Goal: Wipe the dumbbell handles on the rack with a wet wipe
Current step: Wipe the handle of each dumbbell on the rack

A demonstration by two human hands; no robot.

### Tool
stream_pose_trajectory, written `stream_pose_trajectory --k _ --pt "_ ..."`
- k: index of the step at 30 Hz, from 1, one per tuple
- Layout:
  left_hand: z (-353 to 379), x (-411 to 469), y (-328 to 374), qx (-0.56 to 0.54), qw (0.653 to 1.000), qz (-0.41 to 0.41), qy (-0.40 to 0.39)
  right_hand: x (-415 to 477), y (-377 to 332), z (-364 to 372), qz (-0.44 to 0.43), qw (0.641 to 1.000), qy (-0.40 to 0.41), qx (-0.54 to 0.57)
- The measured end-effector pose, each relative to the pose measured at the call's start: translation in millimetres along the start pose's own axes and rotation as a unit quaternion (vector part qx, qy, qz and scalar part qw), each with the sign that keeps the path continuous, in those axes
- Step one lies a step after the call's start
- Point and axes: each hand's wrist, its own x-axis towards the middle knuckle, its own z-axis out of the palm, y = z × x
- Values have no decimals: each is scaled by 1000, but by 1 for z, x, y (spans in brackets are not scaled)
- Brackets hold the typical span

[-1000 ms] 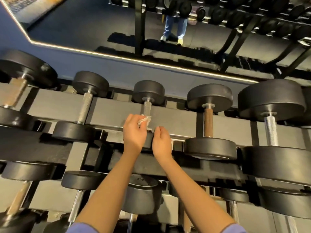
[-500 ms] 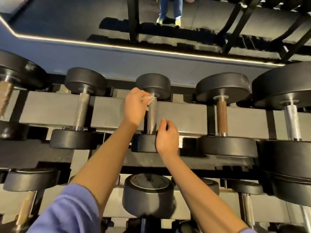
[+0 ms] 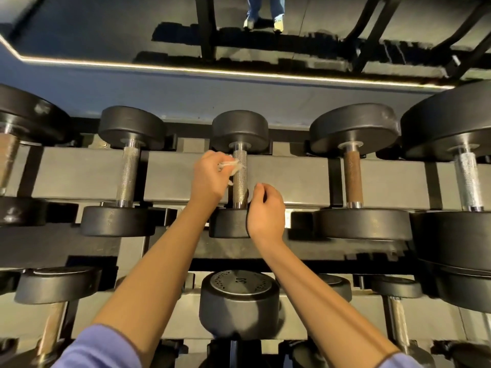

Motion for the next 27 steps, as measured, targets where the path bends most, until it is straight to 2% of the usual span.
stream_pose_trajectory --k 2,4,8,10,12,16,21,24,27 --pt "2 2 6 -7 1000 -7 3 0 0 0 -1 1000 2 -3" --pt "-2 -4 6 0 999 19 -33 0 0 0 2 1000 3 -6" --pt "-19 -21 0 63 976 -5 -207 -1 -1 0 8 1000 6 -8" --pt "-22 -21 1 68 968 15 -242 -2 -3 -1 10 1000 4 -8" --pt "-21 -15 4 48 974 53 -217 -2 -4 -3 12 1000 4 -9" --pt "-7 12 9 -3 995 52 -87 -3 -6 -4 9 1000 5 -11" --pt "4 28 9 80 994 71 -23 -4 -5 -5 8 1000 6 -11" --pt "3 14 8 46 997 54 -23 -3 -5 -5 4 1000 6 -5" --pt "-3 -7 4 21 994 63 -87 -3 -6 -6 -11 1000 3 -6"
